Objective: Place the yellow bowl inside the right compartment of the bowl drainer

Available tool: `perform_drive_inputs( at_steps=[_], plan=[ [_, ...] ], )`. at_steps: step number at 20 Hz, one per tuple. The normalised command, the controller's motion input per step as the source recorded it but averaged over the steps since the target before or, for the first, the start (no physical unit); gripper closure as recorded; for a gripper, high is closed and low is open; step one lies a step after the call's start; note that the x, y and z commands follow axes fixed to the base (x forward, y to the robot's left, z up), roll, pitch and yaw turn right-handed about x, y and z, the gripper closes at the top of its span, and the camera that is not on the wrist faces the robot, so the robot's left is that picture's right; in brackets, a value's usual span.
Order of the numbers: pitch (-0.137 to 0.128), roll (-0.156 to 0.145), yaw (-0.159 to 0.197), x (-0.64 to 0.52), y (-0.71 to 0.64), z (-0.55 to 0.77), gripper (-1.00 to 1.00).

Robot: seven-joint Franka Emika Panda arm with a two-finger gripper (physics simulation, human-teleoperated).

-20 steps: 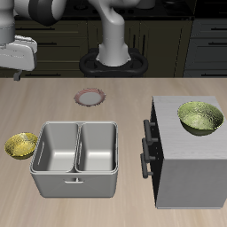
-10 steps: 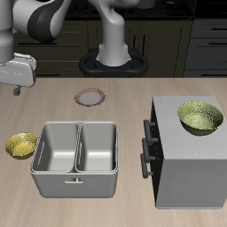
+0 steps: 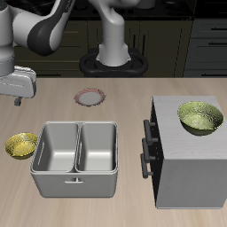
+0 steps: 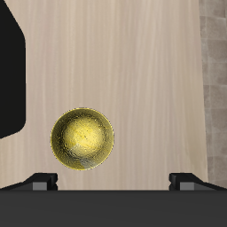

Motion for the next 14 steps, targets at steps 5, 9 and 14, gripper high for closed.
perform_drive_inputs(
  at_steps=[5, 9, 14],
  plan=[
    [0.015, -0.022, -0.012, -0.08, -0.08, -0.29, -1.00],
    [0.007, -0.009, -0.028, -0.06, -0.08, -0.24, -1.00],
    [-0.015, -0.019, 0.002, -0.07, -0.08, -0.25, -1.00]
  ],
)
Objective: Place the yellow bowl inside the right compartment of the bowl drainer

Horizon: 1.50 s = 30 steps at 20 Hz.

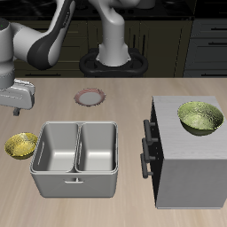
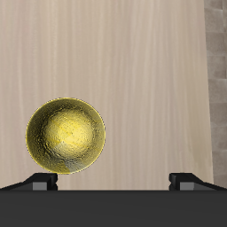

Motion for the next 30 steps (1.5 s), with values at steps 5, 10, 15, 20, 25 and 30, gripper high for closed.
perform_drive_inputs(
  at_steps=[5, 10, 15, 20, 25, 30],
  plan=[
    [0.007, 0.003, -0.020, 0.01, -0.02, -0.14, -1.00],
    [0.029, -0.012, 0.011, 0.01, -0.05, -0.42, -1.00],
    [0.004, 0.005, -0.032, -0.04, 0.00, -0.26, -1.00],
    [0.013, -0.007, 0.014, -0.02, -0.02, -0.24, -1.00],
    [0.043, -0.009, -0.011, -0.06, -0.07, -0.34, -1.00],
    [0.045, 0.007, -0.025, -0.05, -0.03, -0.31, -1.00]
  ],
)
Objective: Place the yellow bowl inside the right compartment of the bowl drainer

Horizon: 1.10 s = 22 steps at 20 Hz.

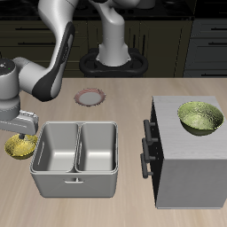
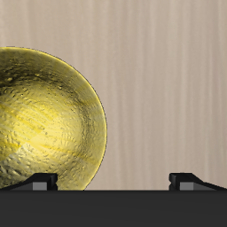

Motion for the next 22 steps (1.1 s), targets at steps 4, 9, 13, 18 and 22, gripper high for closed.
perform_drive_inputs(
  at_steps=[4, 9, 13, 18, 22],
  plan=[
    [0.034, 0.010, -0.018, -0.02, 0.05, -0.23, -1.00],
    [0.042, 0.022, 0.000, -0.02, 0.09, -0.26, 1.00],
    [0.012, 0.004, -0.003, -0.09, 0.03, -0.02, 1.00],
    [0.003, 0.004, 0.002, -0.07, 0.01, 0.05, 1.00],
    [0.003, -0.001, 0.022, -0.02, -0.01, 0.05, 1.00]
  ],
)
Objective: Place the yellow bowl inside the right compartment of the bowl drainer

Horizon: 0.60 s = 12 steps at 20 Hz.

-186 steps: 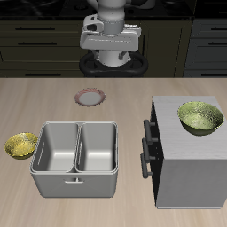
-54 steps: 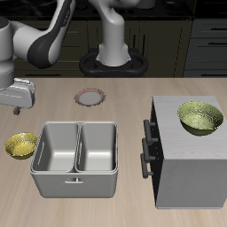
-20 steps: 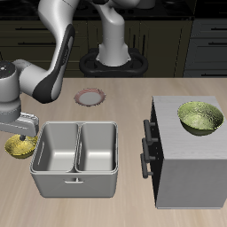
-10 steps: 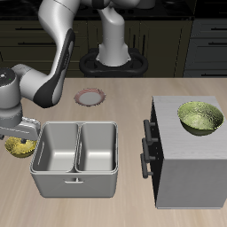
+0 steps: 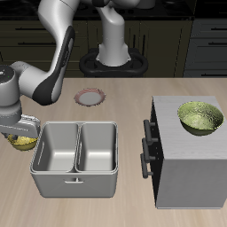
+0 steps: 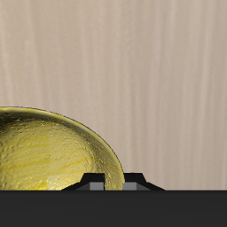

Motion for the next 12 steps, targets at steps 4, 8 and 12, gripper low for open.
perform_drive_inputs(
  at_steps=[4, 8, 12],
  plan=[
    [-0.024, 0.025, 0.040, -0.01, 0.23, 0.29, 1.00],
    [-0.045, 0.035, -0.003, -0.03, 0.24, 0.50, 1.00],
    [-0.058, 0.057, 0.020, -0.02, 0.39, 0.51, 1.00]
  ],
)
